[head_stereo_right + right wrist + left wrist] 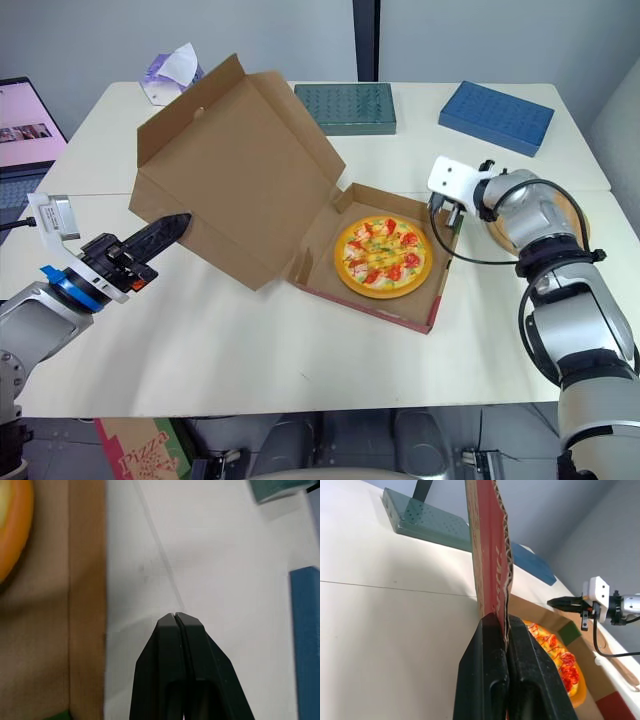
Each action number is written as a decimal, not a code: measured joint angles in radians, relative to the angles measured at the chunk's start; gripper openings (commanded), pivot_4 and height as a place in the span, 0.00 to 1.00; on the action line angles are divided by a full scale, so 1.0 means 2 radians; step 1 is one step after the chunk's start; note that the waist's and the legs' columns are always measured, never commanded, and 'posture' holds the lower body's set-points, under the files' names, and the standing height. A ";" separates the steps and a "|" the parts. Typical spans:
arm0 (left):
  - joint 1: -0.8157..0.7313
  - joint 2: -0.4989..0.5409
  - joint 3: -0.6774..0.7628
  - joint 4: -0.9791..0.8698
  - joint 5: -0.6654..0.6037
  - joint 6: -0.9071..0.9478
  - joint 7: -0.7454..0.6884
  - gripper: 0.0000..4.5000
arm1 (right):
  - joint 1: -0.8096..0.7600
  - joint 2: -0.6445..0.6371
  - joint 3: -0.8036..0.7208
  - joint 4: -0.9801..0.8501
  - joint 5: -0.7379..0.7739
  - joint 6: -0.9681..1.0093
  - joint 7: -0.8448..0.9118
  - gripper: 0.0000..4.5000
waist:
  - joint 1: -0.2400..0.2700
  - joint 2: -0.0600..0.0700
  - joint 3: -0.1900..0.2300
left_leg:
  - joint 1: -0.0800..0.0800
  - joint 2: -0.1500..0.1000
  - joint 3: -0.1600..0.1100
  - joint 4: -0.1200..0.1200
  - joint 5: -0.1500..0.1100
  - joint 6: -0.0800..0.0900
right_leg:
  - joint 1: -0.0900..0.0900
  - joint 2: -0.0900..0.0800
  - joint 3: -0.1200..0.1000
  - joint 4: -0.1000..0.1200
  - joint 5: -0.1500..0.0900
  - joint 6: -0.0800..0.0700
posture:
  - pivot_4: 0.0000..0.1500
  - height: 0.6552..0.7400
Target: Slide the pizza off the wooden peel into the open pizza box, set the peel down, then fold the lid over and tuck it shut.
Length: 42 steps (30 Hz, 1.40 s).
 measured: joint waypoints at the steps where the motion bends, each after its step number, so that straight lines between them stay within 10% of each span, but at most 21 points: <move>1: -0.004 0.000 0.000 0.004 0.006 0.001 -0.008 0.00 | -0.003 0.001 0.002 0.013 -0.005 -0.013 0.007 0.00 | 0.000 0.000 0.000 | 0.000 0.000 0.000 0.000 0.000 0.000 | 0.000 0.000 0.000 0.000 0.000 0.000 | 1.00 1.00; 9: -0.072 0.043 -0.023 0.085 0.101 0.002 -0.130 0.00 | 0.008 -0.018 -0.005 0.009 0.020 -0.075 0.188 0.00 | -0.002 0.000 0.000 | 0.000 0.000 0.000 0.000 0.000 0.000 | 0.000 0.000 -0.001 0.001 0.000 0.000 | 1.00 1.00; 18: -0.187 0.071 -0.109 0.217 0.234 -0.065 -0.336 0.00 | 0.132 -0.067 -0.043 -0.212 0.105 0.046 0.327 0.00 | -0.004 0.000 0.000 | 0.000 0.000 -0.001 0.000 0.000 0.000 | 0.000 0.000 -0.001 0.001 0.000 0.000 | 1.00 1.00; 30: -0.385 0.016 -0.173 0.484 0.389 -0.213 -0.490 0.00 | 0.292 -0.138 -0.092 -0.541 0.205 0.268 0.342 0.00 | -0.005 0.000 0.000 | 0.000 0.000 -0.001 0.001 0.000 0.000 | 0.000 0.000 -0.001 0.002 0.000 0.001 | 1.00 1.00; 42: -0.466 -0.015 -0.181 0.608 0.455 -0.280 -0.543 0.00 | 0.356 -0.114 -0.092 -0.667 0.246 0.367 0.262 0.00 | -0.006 0.000 0.000 | 0.000 0.000 -0.001 0.001 0.000 0.000 | 0.000 0.000 -0.001 0.002 -0.001 0.002 | 1.00 1.00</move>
